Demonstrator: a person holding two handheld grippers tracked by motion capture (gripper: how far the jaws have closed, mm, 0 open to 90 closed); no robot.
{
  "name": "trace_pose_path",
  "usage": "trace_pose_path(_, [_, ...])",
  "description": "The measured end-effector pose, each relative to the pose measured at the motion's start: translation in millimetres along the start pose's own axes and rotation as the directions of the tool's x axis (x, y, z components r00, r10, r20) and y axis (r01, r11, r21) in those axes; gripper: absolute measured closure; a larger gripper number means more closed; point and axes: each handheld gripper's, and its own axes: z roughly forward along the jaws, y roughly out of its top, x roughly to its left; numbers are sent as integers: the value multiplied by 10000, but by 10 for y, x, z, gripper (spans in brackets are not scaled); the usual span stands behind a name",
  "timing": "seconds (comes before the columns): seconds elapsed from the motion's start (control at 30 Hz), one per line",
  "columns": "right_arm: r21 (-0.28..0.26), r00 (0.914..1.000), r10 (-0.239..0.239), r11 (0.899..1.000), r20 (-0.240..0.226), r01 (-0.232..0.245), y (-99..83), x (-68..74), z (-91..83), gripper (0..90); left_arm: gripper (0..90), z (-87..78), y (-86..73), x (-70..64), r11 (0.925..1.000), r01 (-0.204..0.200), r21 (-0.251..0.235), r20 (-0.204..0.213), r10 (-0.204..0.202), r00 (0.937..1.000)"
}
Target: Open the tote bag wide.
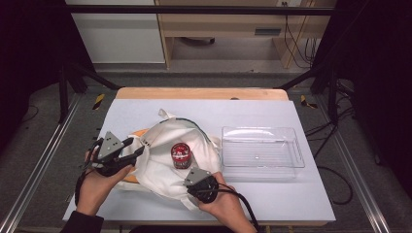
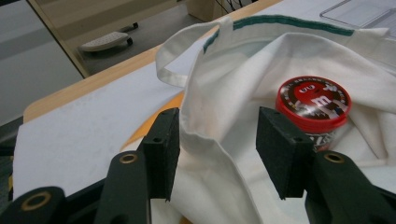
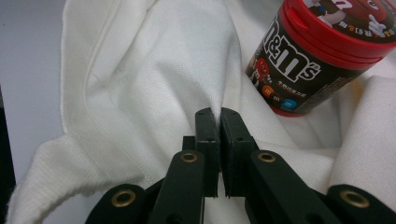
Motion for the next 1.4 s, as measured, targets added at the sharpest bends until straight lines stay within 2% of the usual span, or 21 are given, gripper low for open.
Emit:
trace_pose_path(0.27, [2,10000,-12,10000,10,12,9,-1,-5,874,495,208,98,107,9995,94,294,192,-99,9998])
trace_pose_path(0.37, [0,10000,1,10000,17,-1,12,-3,-8,874,504,333,94,136,9982,103,592,395,-127,9991])
trace_pose_path(0.47, [13,10000,9,10000,7,-9,15,-4,-12,875,529,446,89,156,9965,-47,838,271,24,9996])
trace_pose_path(0.57, [40,10000,-13,10000,37,13,17,-2,-17,877,617,533,84,203,9934,-73,1141,81,64,9999])
trace_pose_path(0.67, [106,9998,-153,9998,121,151,28,10,-19,881,802,597,61,256,9884,35,1517,58,-44,10000])
trace_pose_path(0.73, [107,9998,-146,9998,135,144,30,10,-22,884,820,636,34,294,9860,190,1656,104,-210,9997])
trace_pose_path(0.87, [92,9996,-187,9998,217,185,34,11,-34,892,828,649,2,362,9878,444,1490,-165,-424,9990])
trace_pose_path(0.97, [-33,9994,-143,9999,300,144,47,-9,-98,894,830,588,27,414,9921,767,989,-485,-722,9962])
trace_pose_path(1.07, [-254,9988,-109,9996,478,122,59,-41,-215,894,830,515,71,449,9954,776,563,-784,-731,9942])
trace_pose_path(1.2, [-258,9980,-170,9995,613,186,33,-35,-301,895,830,535,18,475,9945,786,698,-889,-722,9934])
trace_pose_path(1.4, [-15,9991,-169,9999,383,170,-82,14,-207,897,829,596,-122,499,9904,880,1068,-1016,-772,9918])
